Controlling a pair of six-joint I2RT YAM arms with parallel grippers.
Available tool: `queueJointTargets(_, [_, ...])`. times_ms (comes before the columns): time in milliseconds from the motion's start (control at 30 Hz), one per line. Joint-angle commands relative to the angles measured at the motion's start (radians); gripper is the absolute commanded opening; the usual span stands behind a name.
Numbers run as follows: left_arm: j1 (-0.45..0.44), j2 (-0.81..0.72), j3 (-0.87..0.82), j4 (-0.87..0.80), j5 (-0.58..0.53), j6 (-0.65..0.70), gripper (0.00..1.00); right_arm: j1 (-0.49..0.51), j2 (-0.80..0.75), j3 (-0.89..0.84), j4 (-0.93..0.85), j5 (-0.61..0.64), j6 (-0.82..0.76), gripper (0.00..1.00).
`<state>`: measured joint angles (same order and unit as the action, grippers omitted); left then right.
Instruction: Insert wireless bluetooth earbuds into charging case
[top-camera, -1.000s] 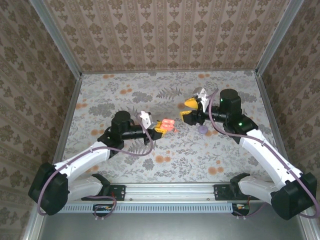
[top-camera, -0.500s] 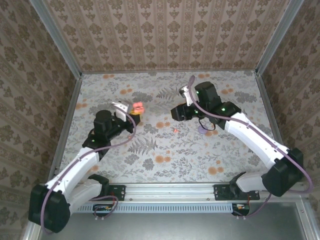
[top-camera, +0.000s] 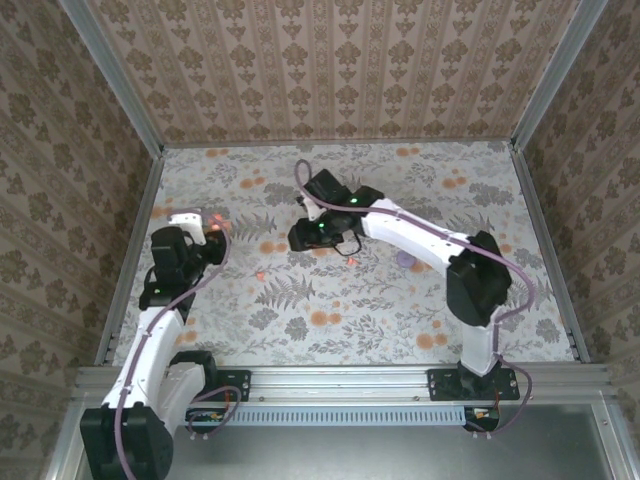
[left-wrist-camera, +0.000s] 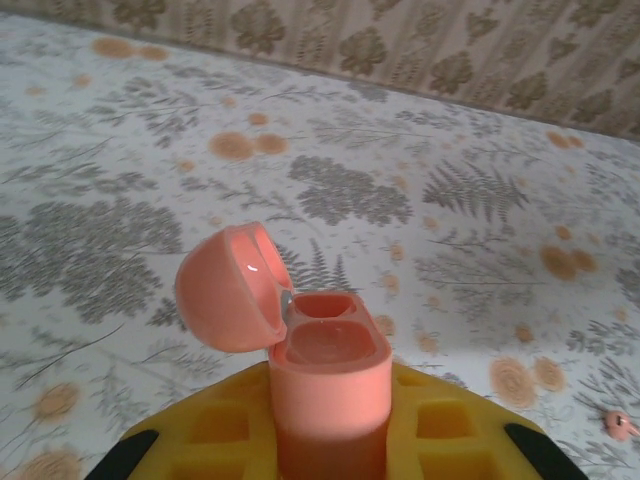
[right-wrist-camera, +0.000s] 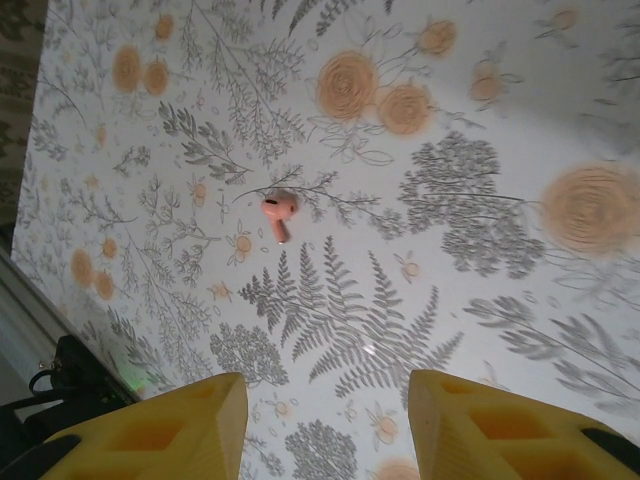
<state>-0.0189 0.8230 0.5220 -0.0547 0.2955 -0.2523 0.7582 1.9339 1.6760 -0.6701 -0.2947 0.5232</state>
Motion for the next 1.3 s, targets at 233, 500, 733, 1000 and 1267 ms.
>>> queueJointTargets(233, [0.118, -0.035, 0.017, -0.099, 0.041, -0.008, 0.15, 0.104, 0.358, 0.374, -0.125, -0.003, -0.005, 0.48])
queueJointTargets(500, [0.135, -0.037, 0.021, -0.104, 0.039, -0.01, 0.15, 0.136, 0.544, 0.589, -0.209, -0.014, -0.033, 0.48])
queueJointTargets(733, [0.139, -0.038, 0.013, -0.098, 0.045, -0.017, 0.15, 0.145, 0.607, 0.624, -0.218, -0.023, -0.038, 0.47])
queueJointTargets(1000, [0.142, -0.039, 0.015, -0.096, 0.05, -0.021, 0.16, 0.15, 0.66, 0.671, -0.225, -0.019, -0.042, 0.46])
queueJointTargets(1267, [0.144, -0.045, 0.005, -0.089, 0.06, -0.028, 0.15, 0.161, 0.694, 0.685, -0.227, 0.026, -0.044, 0.43])
